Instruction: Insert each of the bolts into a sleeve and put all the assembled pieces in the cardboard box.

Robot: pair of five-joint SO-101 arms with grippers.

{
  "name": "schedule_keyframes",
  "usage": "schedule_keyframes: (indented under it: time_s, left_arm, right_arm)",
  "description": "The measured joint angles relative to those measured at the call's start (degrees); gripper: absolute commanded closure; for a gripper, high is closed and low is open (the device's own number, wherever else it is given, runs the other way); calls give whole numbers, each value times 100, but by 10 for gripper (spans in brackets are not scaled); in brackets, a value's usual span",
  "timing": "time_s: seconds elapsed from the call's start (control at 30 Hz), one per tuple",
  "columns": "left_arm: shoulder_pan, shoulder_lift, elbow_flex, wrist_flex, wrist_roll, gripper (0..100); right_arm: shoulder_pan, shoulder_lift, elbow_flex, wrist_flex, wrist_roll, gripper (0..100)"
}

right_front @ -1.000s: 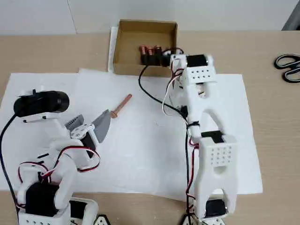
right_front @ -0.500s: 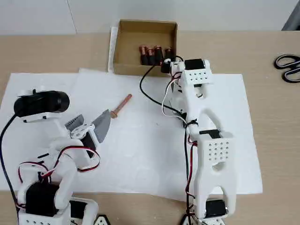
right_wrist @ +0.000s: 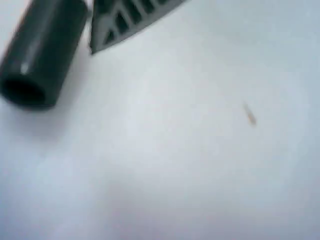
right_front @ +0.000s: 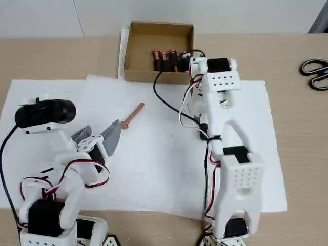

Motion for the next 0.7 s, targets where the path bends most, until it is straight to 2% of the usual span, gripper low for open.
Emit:
schedule_keyframes:
  time_s: [0.23,0.7]
  left_arm:
    - [0,0,0,0,0,764]
    - [0,0,0,0,0,764]
  right_arm:
    - [0,-1064,1301,-114,-70,846]
    - [-9,-1108,2690,-1495,-237,846]
